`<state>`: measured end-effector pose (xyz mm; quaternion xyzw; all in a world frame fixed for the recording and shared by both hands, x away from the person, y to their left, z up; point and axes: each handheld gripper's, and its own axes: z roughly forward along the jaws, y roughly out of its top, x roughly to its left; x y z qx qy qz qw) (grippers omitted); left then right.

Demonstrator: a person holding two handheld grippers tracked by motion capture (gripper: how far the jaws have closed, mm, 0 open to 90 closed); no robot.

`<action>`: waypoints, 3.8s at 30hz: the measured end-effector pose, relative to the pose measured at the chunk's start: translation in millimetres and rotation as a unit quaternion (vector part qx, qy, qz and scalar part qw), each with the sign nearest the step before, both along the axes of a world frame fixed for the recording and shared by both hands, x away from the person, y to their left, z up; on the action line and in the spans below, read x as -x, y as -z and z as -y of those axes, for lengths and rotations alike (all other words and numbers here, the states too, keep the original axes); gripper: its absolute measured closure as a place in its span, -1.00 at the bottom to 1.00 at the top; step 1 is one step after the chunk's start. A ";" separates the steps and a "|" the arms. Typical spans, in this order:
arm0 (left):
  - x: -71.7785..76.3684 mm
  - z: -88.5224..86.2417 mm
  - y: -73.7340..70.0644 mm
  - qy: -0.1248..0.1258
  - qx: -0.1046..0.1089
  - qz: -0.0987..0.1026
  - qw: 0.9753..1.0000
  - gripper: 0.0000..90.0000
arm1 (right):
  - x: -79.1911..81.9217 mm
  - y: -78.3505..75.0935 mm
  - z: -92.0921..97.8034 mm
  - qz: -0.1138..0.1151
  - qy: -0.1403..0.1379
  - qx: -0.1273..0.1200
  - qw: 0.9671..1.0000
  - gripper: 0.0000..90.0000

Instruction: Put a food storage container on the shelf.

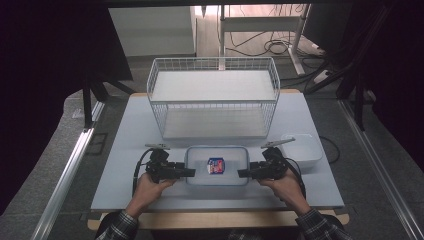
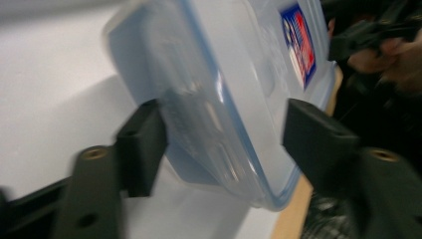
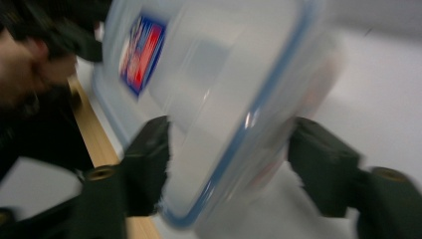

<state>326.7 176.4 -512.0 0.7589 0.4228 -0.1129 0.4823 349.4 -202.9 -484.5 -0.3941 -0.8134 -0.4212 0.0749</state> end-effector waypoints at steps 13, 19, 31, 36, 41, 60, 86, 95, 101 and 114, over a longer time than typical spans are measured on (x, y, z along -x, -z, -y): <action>3.1 -3.2 -4.4 -0.045 0.022 0.009 0.999 0.10 | 6.3 -10.6 2.8 0.035 0.043 -0.016 0.998 0.15; 4.3 -5.0 -16.7 -0.051 0.021 0.035 0.998 0.10 | 4.5 -17.4 2.5 0.053 0.043 -0.032 0.997 0.16; 0.6 -6.8 -42.3 -0.056 0.015 0.069 0.996 0.10 | -4.9 -36.4 3.3 0.071 0.040 -0.061 0.995 0.19; -1.8 -8.5 -56.4 -0.063 0.016 0.081 0.995 0.10 | -9.5 -48.9 1.4 0.082 0.037 -0.063 0.994 0.19; -5.4 -10.2 -75.4 -0.067 0.012 0.095 0.993 0.10 | -16.2 -65.3 -0.5 0.092 0.033 -0.070 0.993 0.19; -33.3 -19.7 -141.1 -0.084 0.021 0.137 0.987 0.09 | -46.7 -129.6 -10.9 0.133 0.026 -0.079 0.988 0.19; -104.4 -31.1 -199.8 -0.105 0.043 0.136 0.984 0.09 | -118.9 -194.1 -23.5 0.142 0.046 -0.095 0.984 0.18; -129.4 -29.7 -194.0 -0.110 0.045 0.112 0.987 0.08 | -142.0 -193.6 -25.3 0.136 0.065 -0.090 0.984 0.14; -138.4 -29.3 -191.1 -0.108 0.041 0.116 0.987 0.07 | -148.6 -189.4 -25.8 0.136 0.073 -0.092 0.984 0.13; -151.6 -28.0 -189.6 -0.112 0.027 0.103 0.988 -0.06 | -148.3 -183.9 -36.0 0.170 0.099 -0.025 0.980 0.21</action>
